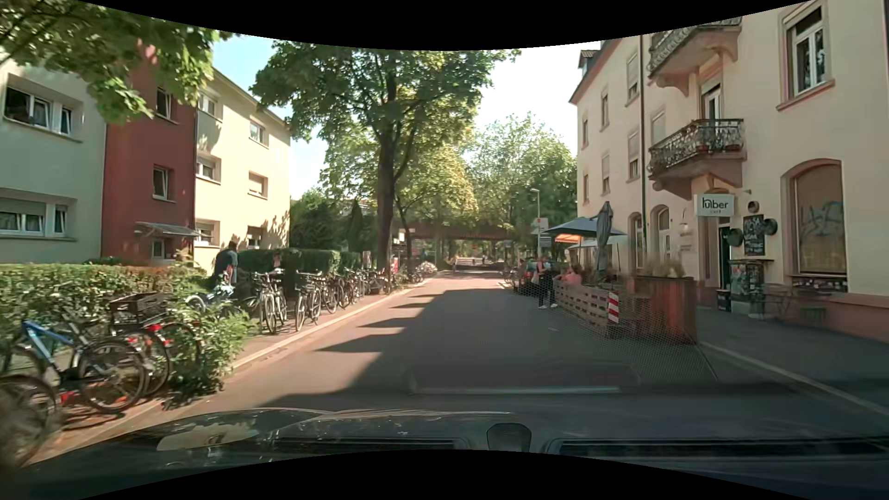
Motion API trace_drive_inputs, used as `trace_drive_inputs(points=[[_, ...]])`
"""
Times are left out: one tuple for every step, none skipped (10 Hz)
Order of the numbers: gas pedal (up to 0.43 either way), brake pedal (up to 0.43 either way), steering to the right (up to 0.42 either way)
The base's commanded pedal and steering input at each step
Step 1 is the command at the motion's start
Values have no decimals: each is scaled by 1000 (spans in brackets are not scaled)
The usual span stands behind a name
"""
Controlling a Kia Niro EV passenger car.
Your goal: Follow the waypoints while adhering to traffic rules and regulations
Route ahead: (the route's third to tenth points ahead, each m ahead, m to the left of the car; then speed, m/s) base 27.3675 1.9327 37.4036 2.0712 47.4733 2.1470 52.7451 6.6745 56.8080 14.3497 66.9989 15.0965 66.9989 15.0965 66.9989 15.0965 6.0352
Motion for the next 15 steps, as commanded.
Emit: trace_drive_inputs(points=[[28,0,-6],[28,0,-6],[28,0,-6],[28,0,-6],[28,0,-6],[28,0,-6],[28,0,-6],[28,0,-4],[28,0,1],[28,0,1],[28,0,2],[28,0,3],[28,0,5],[28,0,6],[28,0,6]])
